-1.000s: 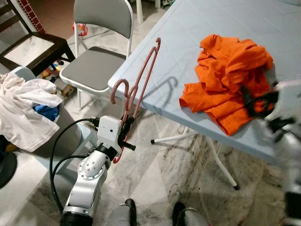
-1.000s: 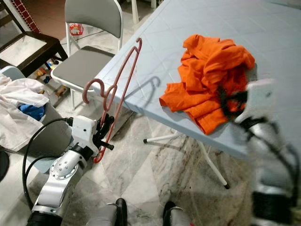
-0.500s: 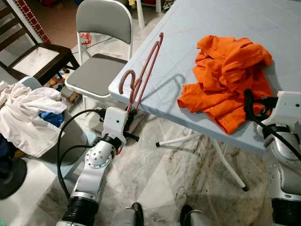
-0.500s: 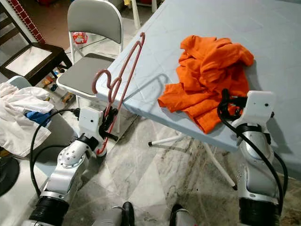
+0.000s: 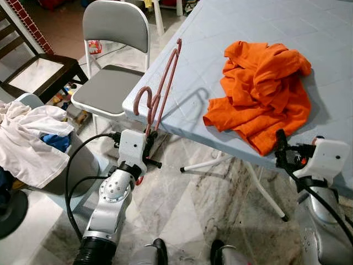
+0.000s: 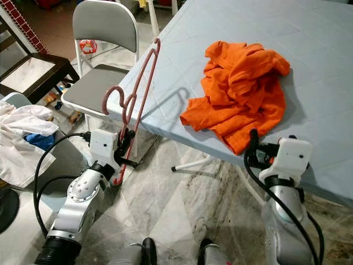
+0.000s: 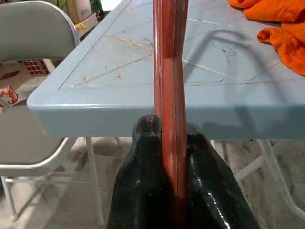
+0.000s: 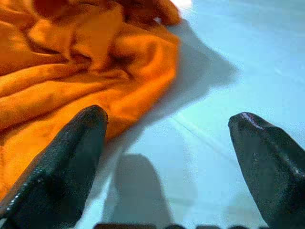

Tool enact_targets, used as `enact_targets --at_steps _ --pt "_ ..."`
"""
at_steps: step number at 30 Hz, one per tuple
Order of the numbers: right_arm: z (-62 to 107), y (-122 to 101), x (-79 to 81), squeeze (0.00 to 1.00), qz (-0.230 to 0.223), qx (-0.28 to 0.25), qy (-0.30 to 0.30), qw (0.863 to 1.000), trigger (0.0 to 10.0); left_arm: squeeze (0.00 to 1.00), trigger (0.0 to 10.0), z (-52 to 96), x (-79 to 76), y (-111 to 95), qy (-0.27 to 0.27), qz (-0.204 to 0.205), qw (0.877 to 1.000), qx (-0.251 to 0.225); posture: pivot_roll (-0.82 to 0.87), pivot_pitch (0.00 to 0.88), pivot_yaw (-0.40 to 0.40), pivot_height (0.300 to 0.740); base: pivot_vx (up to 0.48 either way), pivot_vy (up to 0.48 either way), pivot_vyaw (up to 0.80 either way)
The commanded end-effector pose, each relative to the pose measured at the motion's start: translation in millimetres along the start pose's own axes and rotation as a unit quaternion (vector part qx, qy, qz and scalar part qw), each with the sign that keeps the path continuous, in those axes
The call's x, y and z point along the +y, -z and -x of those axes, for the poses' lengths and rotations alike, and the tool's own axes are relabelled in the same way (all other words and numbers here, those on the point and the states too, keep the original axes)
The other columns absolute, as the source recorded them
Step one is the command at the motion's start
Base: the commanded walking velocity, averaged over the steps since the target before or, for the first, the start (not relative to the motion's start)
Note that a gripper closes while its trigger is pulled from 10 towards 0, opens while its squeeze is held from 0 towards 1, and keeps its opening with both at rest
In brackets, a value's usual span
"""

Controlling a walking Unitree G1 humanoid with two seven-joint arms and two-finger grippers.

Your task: Hang hanger

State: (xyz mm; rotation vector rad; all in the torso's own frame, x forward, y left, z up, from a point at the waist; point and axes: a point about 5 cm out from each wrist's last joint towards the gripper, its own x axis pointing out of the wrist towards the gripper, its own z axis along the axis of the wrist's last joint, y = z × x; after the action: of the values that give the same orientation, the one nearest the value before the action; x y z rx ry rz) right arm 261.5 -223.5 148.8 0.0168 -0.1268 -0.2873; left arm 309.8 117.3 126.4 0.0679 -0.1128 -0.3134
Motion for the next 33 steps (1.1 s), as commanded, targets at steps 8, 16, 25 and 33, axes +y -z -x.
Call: enact_targets --at_steps 8,16,25,33 --pt "6.2 -2.4 25.4 0.00 -0.022 0.006 -0.034 0.999 10.0 0.00 10.0 2.7 -1.7 9.0 0.001 0.002 1.000 0.031 -0.03 0.237 0.092 0.740 0.000 0.000 -0.20" --pt "3.7 -3.2 32.4 0.00 -0.028 0.006 -0.042 0.999 10.0 0.00 10.0 4.6 -2.2 11.0 0.000 0.004 0.999 0.038 -0.02 0.241 0.084 0.740 0.000 0.000 -0.10" --pt "0.2 -4.6 32.1 0.00 -0.034 0.006 -0.040 0.999 10.0 0.00 10.0 5.4 -2.7 13.7 0.001 0.006 0.999 0.048 -0.02 0.241 0.080 0.740 0.000 0.000 -0.13" --pt "1.0 -3.0 32.3 0.00 -0.038 0.011 -0.036 0.999 10.0 0.00 10.0 4.4 -3.6 13.7 0.007 0.005 0.999 0.051 -0.02 0.241 0.087 0.740 -0.109 0.000 0.00"
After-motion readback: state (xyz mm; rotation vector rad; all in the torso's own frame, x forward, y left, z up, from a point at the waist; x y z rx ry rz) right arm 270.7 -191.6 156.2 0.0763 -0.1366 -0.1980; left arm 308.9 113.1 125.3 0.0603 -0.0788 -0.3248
